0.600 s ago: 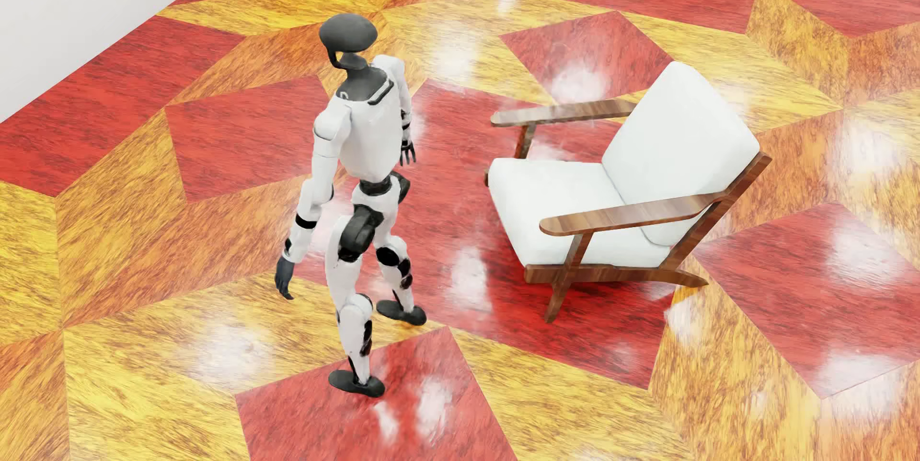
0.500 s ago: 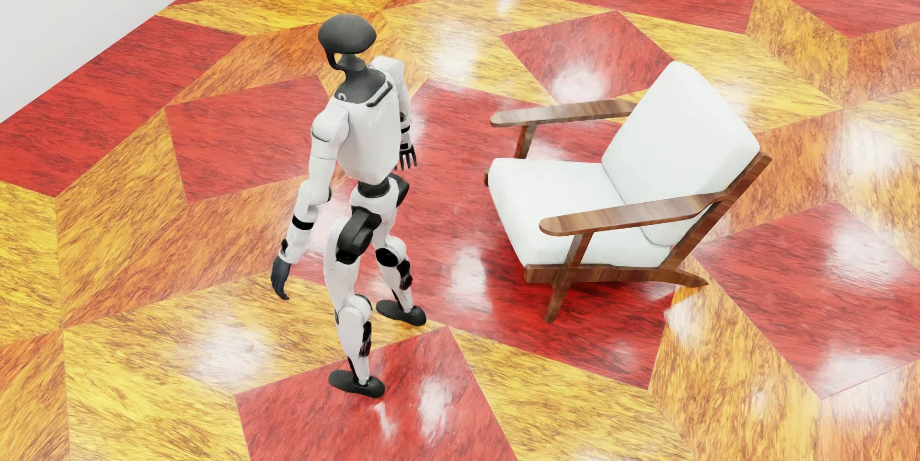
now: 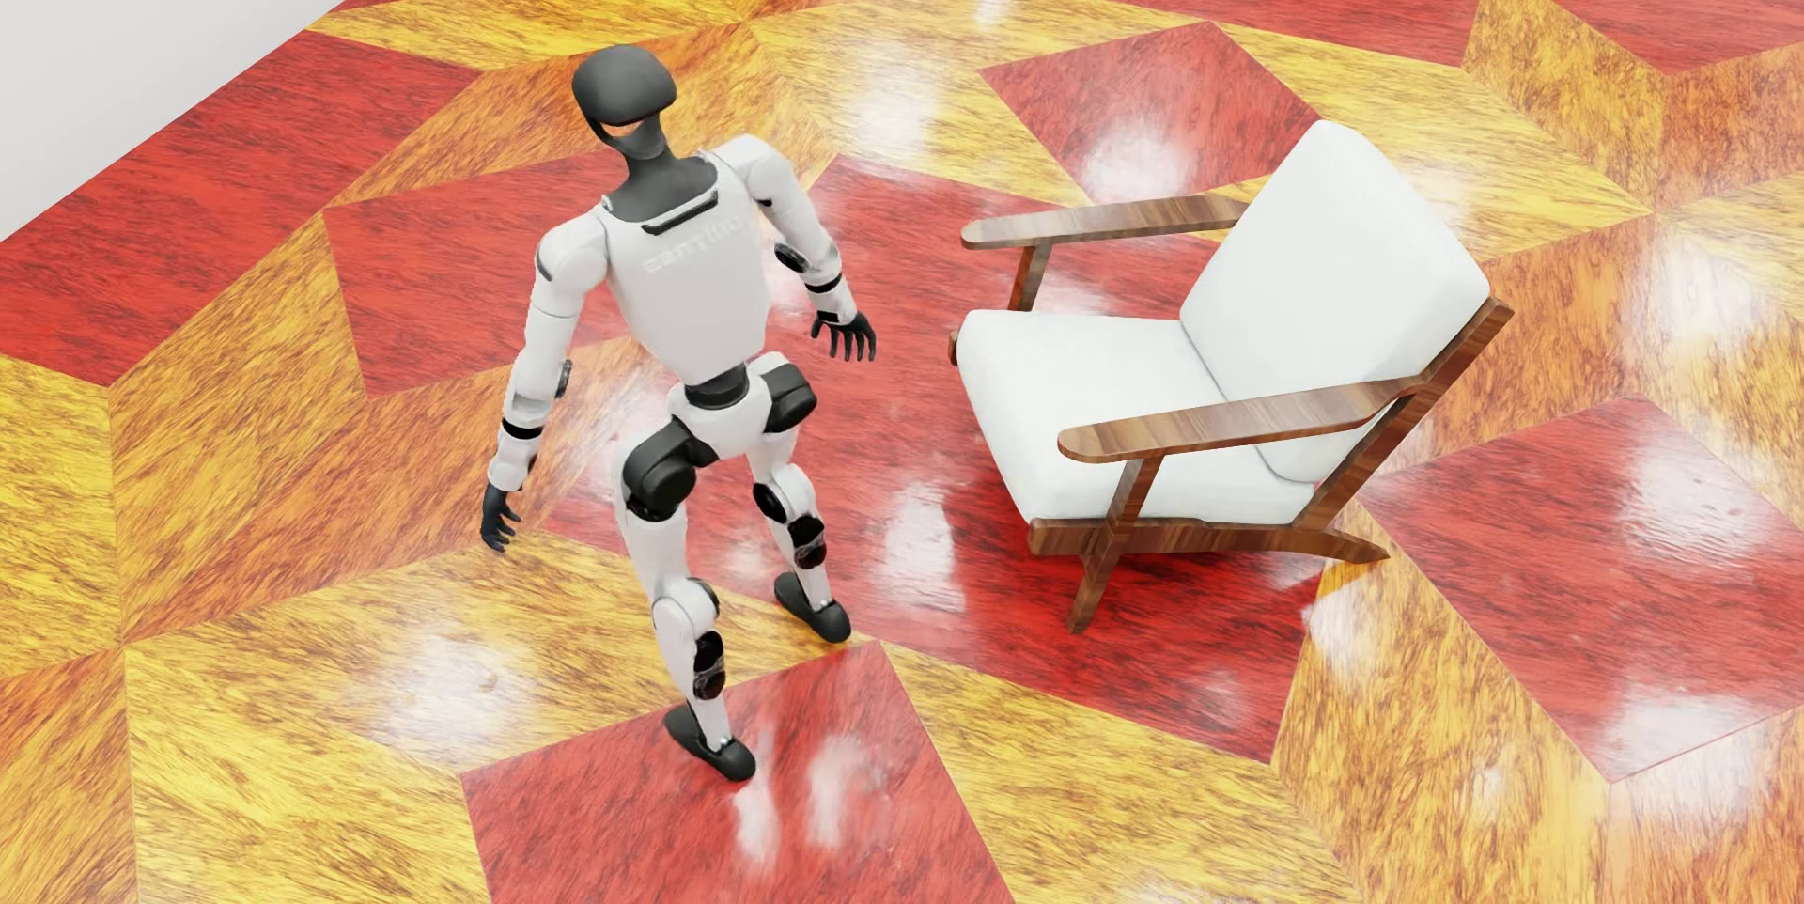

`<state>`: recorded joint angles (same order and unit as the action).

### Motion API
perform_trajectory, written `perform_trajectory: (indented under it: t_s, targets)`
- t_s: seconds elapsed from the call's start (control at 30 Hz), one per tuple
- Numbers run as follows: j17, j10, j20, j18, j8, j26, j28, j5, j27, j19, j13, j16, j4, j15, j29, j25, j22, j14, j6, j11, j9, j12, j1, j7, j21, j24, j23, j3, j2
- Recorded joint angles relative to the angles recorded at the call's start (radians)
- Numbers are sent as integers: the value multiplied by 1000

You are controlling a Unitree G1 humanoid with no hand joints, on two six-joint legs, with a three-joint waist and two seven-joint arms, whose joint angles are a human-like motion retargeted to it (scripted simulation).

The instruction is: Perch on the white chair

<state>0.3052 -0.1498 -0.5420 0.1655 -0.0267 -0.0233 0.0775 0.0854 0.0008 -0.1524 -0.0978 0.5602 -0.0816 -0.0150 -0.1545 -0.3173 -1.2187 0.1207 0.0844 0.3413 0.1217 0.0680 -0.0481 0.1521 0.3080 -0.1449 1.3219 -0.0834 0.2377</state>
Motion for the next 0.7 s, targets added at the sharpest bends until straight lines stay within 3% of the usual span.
perform_trajectory:
  t_s: [0.2, 0.3, 0.33, 0.37, 0.4, 0.5, 0.57, 0.6, 0.63, 0.67, 0.7]
  targets:
    - [24, 16, 32, -94, 55, 17, 7, 79, -12, -1, 33, -5, -11, -14, 23, -17, -2, 16, -8, 21, 16, -23, -101, 84, -66, -18, 17, -1, 12]
    - [32, 26, 20, -143, 116, 32, 14, 90, -44, 35, 31, -12, -13, -36, 20, -51, -1, -21, -10, -16, 36, -4, -163, 127, -95, -38, 19, -2, 9]
    - [31, 57, 34, -65, 96, 8, 76, 58, 40, 19, 76, -21, -6, -70, 42, 0, -4, 29, -2, 2, -21, -36, -168, 127, -76, 42, -15, -11, 46]
    - [33, 40, 34, -59, 102, 11, 80, 38, 39, 29, 87, -21, -13, -55, 47, -9, 10, 21, -3, -16, -25, -38, -178, 133, -78, 44, -19, -9, 33]
    - [34, -14, 38, -34, 79, 17, 101, 11, 35, 6, 92, -25, -44, 16, 43, -5, 17, 21, -15, -43, -27, -39, -175, 134, -61, 62, -17, -10, 26]
    - [39, -281, 32, 93, 71, 15, 100, -67, 26, 67, 108, -13, -162, 12, 41, -15, 29, -38, -22, -57, -15, -48, -127, 130, -10, 116, -25, -4, -35]
    - [54, -507, 32, 118, 69, 5, 106, -94, 35, 118, 105, -24, -204, 16, 39, -5, 26, -84, -22, -121, 0, -30, -17, 79, -19, 116, -33, 19, -108]
    - [66, -590, 33, 116, 61, 5, 119, -100, 42, 126, 98, -39, -190, 17, 37, 10, 28, -63, -24, -151, 14, -26, 35, 39, -5, 134, -33, 34, -150]
    - [74, -644, 23, 68, 51, 4, 114, -107, 51, 131, 94, -50, -150, 16, 37, 17, 29, -21, -24, -179, 20, -26, 83, -6, 12, 151, -32, 53, -187]
    - [82, -677, 24, 33, 45, 5, 95, -110, 49, 135, 85, -58, -109, 4, 37, 23, 31, 14, -25, -186, 27, -23, 137, -48, 37, 133, -32, 71, -211]
    - [91, -692, 37, 55, 47, 10, 75, -111, 44, 137, 73, -65, -78, -19, 39, 22, 36, 27, -31, -163, 31, -22, 201, -80, 58, 103, -33, 87, -215]
